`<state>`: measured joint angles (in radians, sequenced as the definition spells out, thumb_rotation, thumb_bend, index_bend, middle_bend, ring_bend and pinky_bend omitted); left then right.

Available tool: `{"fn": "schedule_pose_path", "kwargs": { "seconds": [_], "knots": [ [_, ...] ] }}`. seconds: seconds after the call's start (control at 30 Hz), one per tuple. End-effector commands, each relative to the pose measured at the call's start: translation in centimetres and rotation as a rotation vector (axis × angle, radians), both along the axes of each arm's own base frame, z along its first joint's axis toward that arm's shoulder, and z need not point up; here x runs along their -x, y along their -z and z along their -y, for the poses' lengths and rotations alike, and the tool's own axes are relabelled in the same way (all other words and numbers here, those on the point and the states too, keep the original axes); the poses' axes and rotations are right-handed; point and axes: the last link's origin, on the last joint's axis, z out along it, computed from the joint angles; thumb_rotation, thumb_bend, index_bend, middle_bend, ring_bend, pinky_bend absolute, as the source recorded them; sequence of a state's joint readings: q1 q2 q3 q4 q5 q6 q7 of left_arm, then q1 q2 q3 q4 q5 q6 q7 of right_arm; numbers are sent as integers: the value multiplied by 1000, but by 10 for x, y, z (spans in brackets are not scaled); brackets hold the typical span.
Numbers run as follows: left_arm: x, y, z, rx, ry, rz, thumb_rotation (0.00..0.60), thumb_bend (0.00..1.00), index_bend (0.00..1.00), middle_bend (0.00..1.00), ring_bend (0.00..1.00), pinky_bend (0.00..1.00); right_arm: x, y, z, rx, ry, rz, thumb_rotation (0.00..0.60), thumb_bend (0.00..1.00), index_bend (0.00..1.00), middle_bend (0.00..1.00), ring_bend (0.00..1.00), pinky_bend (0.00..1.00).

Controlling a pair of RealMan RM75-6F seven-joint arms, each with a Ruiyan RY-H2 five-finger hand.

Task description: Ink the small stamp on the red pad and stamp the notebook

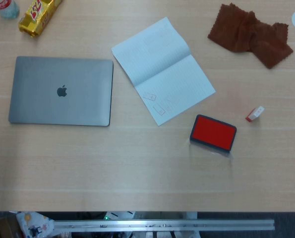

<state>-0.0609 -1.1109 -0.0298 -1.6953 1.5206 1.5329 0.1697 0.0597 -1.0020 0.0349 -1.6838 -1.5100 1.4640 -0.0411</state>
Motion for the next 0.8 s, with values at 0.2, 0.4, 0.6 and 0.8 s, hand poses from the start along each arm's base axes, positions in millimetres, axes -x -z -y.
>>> {"fn": "schedule_pose_path", "kwargs": {
  "seconds": [0.2,0.4,0.6,0.8],
  "knots": [
    [-3,-2,2,-8,15,10,600,268,268,274,266,257,-1,0,2,-17,-18,5,600,241,375,425,274,333],
    [0,-3,4,-10,3,7,600,268,267,274,266,257,-11,2,14,-61,-75,4,600,240,375,425,274,333],
    [0,-5,4,-16,3,10,600,269,267,274,266,257,-22,10,28,-125,-135,-28,600,240,375,425,274,333],
    [1,-4,4,-8,-5,5,600,269,267,274,266,257,-29,23,37,-199,-203,-55,600,240,375,425,274,333]
  ]
}}
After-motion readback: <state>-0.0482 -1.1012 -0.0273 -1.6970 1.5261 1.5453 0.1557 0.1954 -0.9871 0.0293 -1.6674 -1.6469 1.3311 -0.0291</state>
